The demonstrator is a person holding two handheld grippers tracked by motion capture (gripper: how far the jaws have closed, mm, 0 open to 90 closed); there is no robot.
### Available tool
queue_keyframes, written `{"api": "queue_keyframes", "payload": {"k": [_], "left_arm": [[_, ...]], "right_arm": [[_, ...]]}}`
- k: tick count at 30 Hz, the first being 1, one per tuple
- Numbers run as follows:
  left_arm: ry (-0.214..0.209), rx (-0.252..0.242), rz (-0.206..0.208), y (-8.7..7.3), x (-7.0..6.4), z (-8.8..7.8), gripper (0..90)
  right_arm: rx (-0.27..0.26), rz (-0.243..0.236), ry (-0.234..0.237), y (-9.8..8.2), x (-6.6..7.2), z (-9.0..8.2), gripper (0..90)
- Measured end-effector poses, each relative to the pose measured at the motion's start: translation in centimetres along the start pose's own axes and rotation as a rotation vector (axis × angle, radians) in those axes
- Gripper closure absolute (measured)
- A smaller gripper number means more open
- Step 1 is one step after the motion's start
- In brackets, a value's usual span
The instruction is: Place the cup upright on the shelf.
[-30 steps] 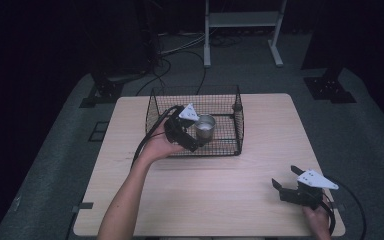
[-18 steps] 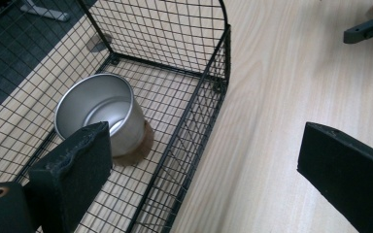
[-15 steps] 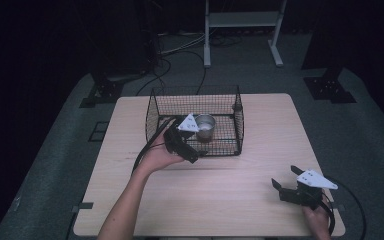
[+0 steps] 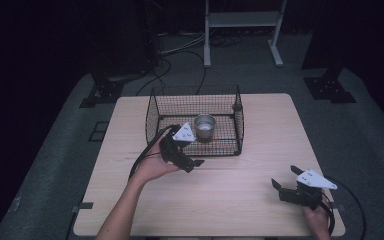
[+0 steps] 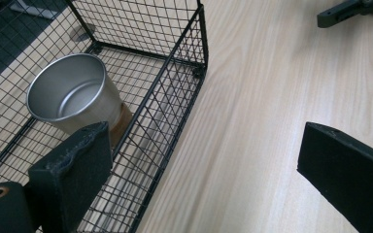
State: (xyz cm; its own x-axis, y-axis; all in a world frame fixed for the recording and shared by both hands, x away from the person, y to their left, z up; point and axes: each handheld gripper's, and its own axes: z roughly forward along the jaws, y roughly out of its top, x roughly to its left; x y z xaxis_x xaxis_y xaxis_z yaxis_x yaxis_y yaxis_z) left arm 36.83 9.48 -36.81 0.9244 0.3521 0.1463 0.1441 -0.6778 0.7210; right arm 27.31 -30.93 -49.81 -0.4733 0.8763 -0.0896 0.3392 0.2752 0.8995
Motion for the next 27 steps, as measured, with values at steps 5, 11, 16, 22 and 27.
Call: {"api": "queue_keyframes", "payload": {"k": [5,11,16,22,27], "left_arm": [[0.005,0.005,0.008,-0.8,-0.6,-0.3,4.7],[-0.001,-0.003,-0.005,-1.9,-1.2,-0.5,4.7],[-0.009,-0.014,-0.009,-2.7,-1.9,-0.6,4.7],[-0.010,-0.014,-0.016,-3.5,-2.5,-0.7,4.7],[-0.009,-0.007,-0.015,-4.1,-2.9,-0.7,4.7]], "right_arm": [[0.004,-0.003,-0.001,0.0,0.1,0.0,13.5],[0.008,-0.006,-0.003,0.0,0.1,0.0,13.5],[0.009,-0.006,-0.004,0.0,0.1,0.1,13.5],[0.009,-0.009,-0.006,0.0,0.1,0.1,13.5],[0.012,-0.005,-0.005,0.0,0.1,0.1,13.5]]}}
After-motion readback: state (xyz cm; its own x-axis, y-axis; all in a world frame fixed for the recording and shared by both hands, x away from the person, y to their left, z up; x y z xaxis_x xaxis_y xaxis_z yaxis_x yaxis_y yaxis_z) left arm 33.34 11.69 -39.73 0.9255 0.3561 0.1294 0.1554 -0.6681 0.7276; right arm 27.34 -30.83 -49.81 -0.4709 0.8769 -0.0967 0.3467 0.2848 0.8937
